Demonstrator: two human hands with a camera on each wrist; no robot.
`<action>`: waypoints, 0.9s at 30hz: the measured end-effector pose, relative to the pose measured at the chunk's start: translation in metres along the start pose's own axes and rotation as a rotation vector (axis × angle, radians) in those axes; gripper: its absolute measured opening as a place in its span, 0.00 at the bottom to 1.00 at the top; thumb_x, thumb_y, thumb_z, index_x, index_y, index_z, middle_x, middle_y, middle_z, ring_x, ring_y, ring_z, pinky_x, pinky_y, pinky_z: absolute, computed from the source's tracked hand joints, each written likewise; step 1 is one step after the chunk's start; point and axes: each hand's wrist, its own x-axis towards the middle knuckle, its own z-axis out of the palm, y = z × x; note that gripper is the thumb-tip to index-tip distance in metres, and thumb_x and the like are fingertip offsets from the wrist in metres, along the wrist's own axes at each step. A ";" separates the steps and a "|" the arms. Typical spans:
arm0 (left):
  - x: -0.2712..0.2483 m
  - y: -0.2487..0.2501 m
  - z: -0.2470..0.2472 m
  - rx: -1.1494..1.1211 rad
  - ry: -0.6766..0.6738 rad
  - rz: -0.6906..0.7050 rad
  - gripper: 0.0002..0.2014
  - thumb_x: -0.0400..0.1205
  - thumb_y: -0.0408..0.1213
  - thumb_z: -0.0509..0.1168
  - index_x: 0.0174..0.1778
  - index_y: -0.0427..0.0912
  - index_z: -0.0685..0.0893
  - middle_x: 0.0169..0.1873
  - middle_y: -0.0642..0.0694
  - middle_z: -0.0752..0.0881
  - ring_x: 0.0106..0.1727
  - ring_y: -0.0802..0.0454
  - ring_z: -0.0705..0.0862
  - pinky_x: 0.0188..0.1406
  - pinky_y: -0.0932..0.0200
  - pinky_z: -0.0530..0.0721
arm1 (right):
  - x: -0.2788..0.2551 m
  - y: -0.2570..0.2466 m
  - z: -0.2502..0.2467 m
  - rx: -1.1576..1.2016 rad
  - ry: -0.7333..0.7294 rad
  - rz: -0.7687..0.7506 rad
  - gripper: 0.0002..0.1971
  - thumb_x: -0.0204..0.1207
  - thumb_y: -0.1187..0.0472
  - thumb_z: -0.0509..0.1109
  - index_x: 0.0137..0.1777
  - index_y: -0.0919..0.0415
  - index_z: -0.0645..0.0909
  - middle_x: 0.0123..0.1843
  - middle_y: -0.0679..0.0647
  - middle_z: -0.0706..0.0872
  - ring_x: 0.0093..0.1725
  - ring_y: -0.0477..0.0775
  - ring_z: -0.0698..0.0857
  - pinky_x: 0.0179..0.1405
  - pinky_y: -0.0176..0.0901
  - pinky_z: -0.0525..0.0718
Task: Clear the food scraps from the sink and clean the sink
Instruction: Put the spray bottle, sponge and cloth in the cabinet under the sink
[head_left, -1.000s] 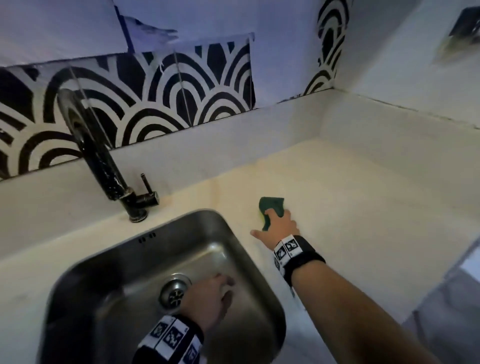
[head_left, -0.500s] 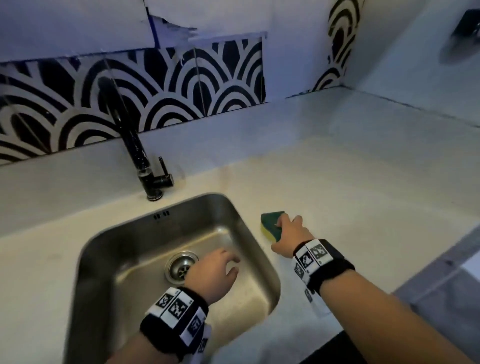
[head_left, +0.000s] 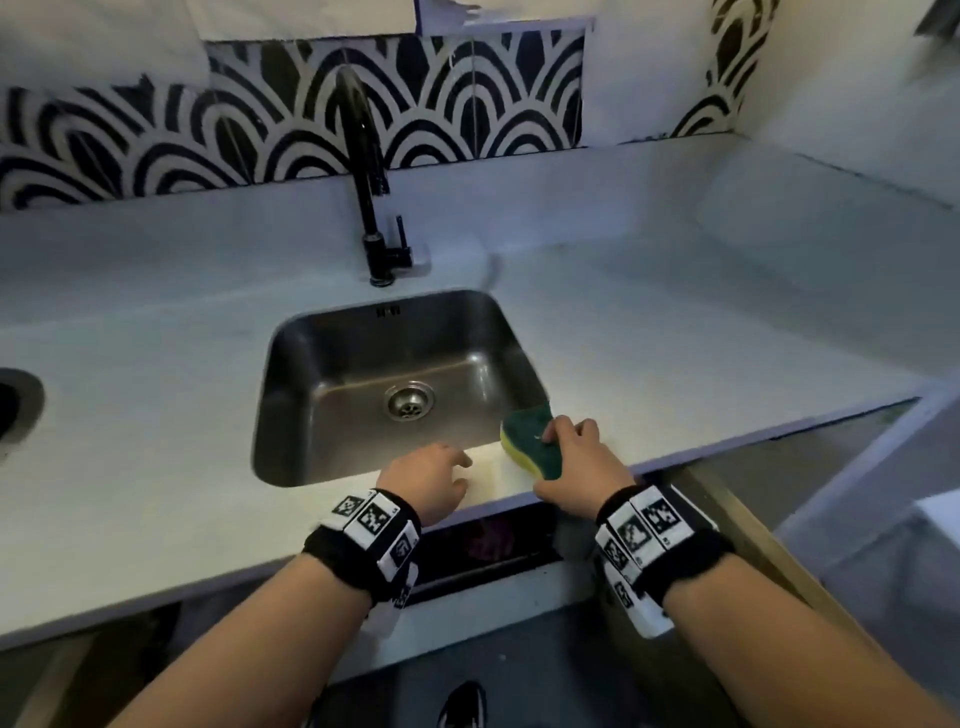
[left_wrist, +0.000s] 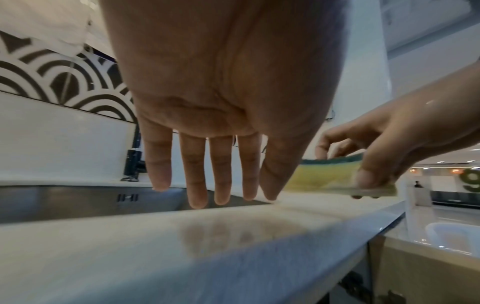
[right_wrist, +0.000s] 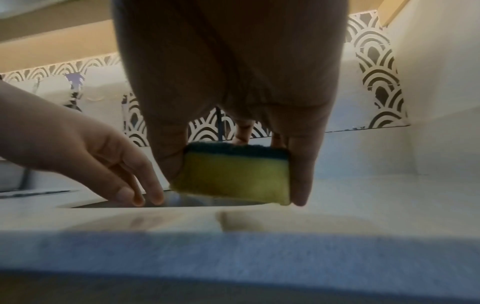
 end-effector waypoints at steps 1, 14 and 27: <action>-0.011 -0.006 0.005 -0.015 -0.003 -0.024 0.17 0.82 0.49 0.58 0.67 0.59 0.78 0.69 0.55 0.78 0.69 0.51 0.77 0.66 0.54 0.76 | -0.014 -0.001 0.005 0.027 -0.024 -0.040 0.24 0.66 0.55 0.73 0.58 0.50 0.65 0.58 0.53 0.65 0.52 0.61 0.82 0.55 0.51 0.83; -0.093 -0.091 0.007 0.002 -0.012 -0.080 0.22 0.84 0.45 0.52 0.75 0.54 0.72 0.78 0.53 0.67 0.75 0.51 0.70 0.71 0.55 0.70 | -0.078 -0.015 0.115 -0.030 -0.269 -0.317 0.21 0.69 0.53 0.72 0.59 0.48 0.68 0.64 0.48 0.64 0.60 0.52 0.78 0.49 0.34 0.74; -0.093 -0.135 0.044 -0.107 0.143 0.048 0.24 0.84 0.48 0.47 0.76 0.56 0.71 0.79 0.55 0.66 0.81 0.51 0.64 0.75 0.43 0.65 | -0.013 -0.057 0.217 -0.028 -0.333 -0.138 0.27 0.65 0.57 0.74 0.63 0.54 0.68 0.67 0.55 0.64 0.58 0.61 0.80 0.57 0.44 0.80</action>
